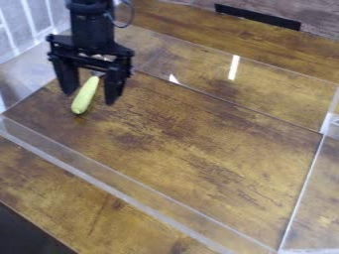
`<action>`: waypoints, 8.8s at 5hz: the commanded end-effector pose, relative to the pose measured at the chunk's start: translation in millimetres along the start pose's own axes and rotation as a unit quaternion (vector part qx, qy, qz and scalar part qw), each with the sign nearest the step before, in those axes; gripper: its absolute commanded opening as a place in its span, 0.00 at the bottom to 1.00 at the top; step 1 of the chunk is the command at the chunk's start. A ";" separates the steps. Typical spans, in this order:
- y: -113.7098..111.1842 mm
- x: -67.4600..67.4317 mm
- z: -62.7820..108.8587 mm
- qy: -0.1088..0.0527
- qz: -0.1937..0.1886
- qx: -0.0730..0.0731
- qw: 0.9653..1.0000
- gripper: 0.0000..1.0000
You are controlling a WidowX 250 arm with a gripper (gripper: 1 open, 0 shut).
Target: Move the green spoon to the right
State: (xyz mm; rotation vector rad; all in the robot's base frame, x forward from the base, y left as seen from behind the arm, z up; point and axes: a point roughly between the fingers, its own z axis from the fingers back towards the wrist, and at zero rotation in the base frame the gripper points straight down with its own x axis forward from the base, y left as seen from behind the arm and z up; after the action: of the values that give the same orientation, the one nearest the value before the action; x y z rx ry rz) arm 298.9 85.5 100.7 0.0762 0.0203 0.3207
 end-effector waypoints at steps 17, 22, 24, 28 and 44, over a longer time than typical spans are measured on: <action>26.0 71.1 13.7 -0.135 0.073 -0.009 0.988 1.00; 15.8 68.3 -58.9 -0.090 0.059 0.015 0.994 0.00; 9.9 68.7 -52.3 -0.083 0.012 0.006 0.996 0.00; 39.6 75.9 -44.6 -0.072 -0.097 -0.004 0.993 0.00; -90.3 87.4 93.8 -0.101 -0.258 0.055 0.959 0.00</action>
State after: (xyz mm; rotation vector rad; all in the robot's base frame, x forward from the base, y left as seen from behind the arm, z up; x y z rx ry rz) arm 414.8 29.4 141.4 0.1946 -0.0230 -0.2069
